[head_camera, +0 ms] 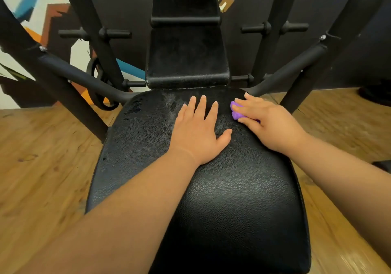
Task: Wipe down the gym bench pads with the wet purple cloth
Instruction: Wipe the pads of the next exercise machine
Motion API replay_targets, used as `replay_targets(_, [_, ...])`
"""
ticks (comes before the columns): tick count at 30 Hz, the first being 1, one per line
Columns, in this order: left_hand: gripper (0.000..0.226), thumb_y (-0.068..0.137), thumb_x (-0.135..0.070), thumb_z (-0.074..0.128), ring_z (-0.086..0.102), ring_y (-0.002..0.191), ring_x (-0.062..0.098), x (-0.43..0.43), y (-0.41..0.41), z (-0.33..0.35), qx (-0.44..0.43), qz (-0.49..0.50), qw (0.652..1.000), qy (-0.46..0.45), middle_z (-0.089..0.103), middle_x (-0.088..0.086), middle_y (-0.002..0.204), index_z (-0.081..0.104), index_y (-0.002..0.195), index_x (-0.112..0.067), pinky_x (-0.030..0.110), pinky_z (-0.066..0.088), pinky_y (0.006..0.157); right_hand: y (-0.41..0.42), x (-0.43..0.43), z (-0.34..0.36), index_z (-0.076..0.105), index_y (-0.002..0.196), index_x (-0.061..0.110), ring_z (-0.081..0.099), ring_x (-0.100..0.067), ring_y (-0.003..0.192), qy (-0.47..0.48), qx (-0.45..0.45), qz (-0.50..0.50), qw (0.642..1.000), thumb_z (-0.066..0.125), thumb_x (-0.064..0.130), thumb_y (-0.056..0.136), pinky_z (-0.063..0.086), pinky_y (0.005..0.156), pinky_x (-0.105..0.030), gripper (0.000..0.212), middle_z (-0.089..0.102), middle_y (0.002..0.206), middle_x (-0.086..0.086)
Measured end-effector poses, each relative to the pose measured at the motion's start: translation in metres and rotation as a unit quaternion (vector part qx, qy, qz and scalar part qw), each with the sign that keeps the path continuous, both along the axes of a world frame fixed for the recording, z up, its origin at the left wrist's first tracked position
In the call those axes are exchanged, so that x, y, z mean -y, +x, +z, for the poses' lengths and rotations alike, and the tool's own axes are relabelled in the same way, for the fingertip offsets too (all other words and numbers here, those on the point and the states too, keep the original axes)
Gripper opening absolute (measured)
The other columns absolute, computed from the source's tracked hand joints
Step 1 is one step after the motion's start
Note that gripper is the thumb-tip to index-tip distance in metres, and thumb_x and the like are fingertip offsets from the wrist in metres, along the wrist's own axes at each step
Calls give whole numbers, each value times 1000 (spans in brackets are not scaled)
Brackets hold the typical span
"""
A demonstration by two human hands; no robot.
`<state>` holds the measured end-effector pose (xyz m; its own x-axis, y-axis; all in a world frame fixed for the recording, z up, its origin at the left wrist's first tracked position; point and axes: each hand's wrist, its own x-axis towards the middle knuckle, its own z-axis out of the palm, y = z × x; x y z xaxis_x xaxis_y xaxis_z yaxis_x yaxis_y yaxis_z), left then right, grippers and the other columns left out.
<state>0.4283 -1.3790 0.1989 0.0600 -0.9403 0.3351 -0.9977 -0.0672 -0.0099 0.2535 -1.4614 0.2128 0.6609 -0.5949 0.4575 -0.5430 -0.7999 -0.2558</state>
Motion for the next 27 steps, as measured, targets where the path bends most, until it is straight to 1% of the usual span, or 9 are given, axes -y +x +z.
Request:
replay_targets(5, [68, 96, -58, 28, -2, 150, 20, 0, 0, -2, 7, -44, 999, -15, 5, 1, 163, 12, 155, -28, 40, -2, 120, 9, 13, 14, 47, 141, 15, 24, -17, 145, 4, -37, -7, 999, 53, 20, 99, 19, 119, -35, 43, 41, 149, 1])
replay_targets(9, [68, 96, -58, 28, -1, 150, 19, 0, 1, -3, 4, -46, 999, -12, 7, 1, 163, 13, 155, -28, 38, -2, 120, 0, 1, 2, 51, 137, 22, 19, -6, 142, 35, 30, 8, 999, 58, 21, 96, 18, 120, -35, 42, 44, 143, 13])
replay_targets(11, [68, 96, -58, 28, 0, 150, 19, 1, 1, -3, 5, -46, 999, -14, 8, 1, 163, 13, 155, -27, 38, -1, 120, -8, -1, -2, 55, 133, 23, 19, -2, 139, 60, 57, 31, 996, 62, 20, 93, 17, 119, -29, 40, 45, 134, 19])
replay_targets(13, [68, 96, -58, 27, 0, 150, 20, 0, 1, -3, 7, -44, 999, -15, 8, 2, 163, 14, 155, -27, 39, 0, 120, -5, 7, 3, 56, 131, 24, 19, -3, 140, 92, 61, 31, 993, 63, 18, 92, 17, 119, -26, 40, 48, 135, 17])
replay_targets(17, [67, 96, -57, 27, 0, 150, 20, -1, -1, -2, 6, -41, 999, -13, 8, 2, 163, 15, 155, -27, 38, -1, 120, 8, 23, 15, 58, 130, 23, 20, -12, 145, 128, 80, -5, 989, 61, 18, 94, 17, 120, -30, 37, 50, 142, 5])
replay_targets(19, [67, 96, -57, 26, 0, 150, 19, -1, 0, -2, 5, -43, 999, -12, 8, 2, 163, 15, 155, -27, 38, -1, 120, 5, 20, 9, 58, 129, 26, 23, -8, 142, 128, 88, 2, 988, 62, 17, 93, 19, 117, -25, 37, 52, 139, 8])
replay_targets(21, [66, 96, -56, 27, 0, 150, 19, -1, 1, -2, 6, -47, 999, -19, 8, 2, 163, 15, 155, -26, 37, -1, 120, -5, 13, 1, 57, 124, 31, 24, -2, 138, 140, 93, 26, 985, 64, 16, 91, 19, 112, -14, 37, 53, 130, 17])
replay_targets(24, [65, 97, -54, 29, 2, 150, 17, -2, 0, -3, 6, -58, 998, -28, 10, 1, 163, 18, 154, -25, 36, -1, 120, -14, 9, 0, 57, 119, 31, 27, -1, 137, 162, 106, 54, 980, 66, 12, 89, 19, 109, -6, 36, 54, 120, 21])
replay_targets(27, [64, 98, -54, 29, 4, 150, 17, -2, -1, -4, 10, -61, 998, -24, 13, 0, 162, 19, 154, -25, 36, 0, 121, -4, 20, 6, 59, 122, 27, 29, -8, 140, 165, 113, 32, 979, 66, 13, 90, 21, 116, -21, 36, 56, 127, 14])
